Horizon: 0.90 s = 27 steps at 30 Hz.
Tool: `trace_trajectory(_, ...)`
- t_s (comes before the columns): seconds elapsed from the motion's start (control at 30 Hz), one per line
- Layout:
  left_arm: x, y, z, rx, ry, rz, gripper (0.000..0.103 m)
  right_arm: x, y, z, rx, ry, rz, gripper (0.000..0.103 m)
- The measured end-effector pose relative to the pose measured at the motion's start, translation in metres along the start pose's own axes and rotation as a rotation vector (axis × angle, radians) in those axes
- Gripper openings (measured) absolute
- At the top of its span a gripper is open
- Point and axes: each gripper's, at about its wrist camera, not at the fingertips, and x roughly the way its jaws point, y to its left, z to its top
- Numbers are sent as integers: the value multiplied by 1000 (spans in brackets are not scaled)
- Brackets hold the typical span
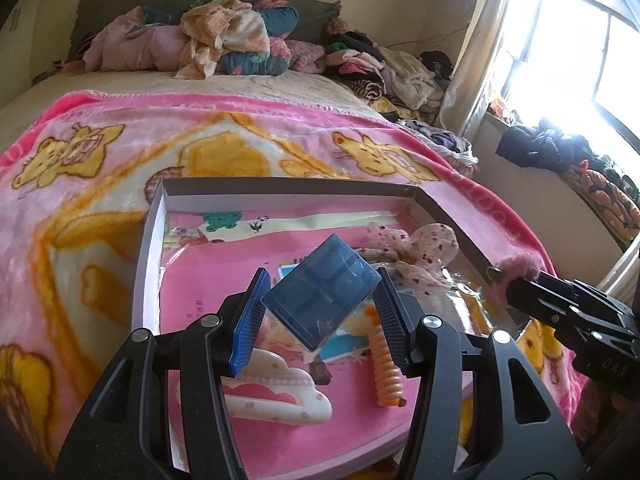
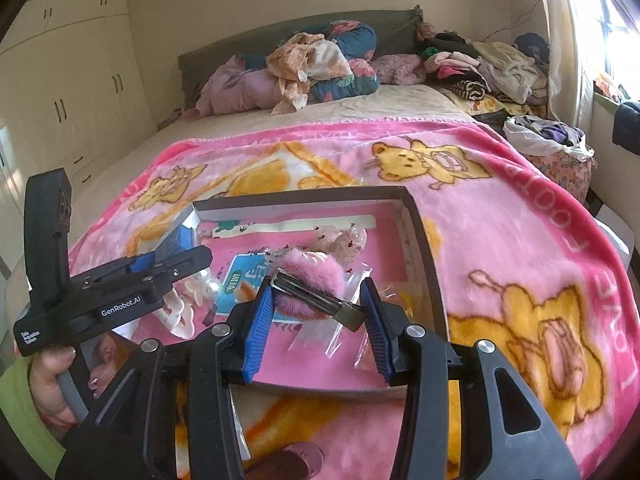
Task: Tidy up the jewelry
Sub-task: 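Carry blue case into box and open left tool while right tool drops pom-pom clip inside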
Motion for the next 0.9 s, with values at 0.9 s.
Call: trace_trajectory(0.9,11,12,1,-16,18,15,44,27,9,-18,-29,38,-13,55)
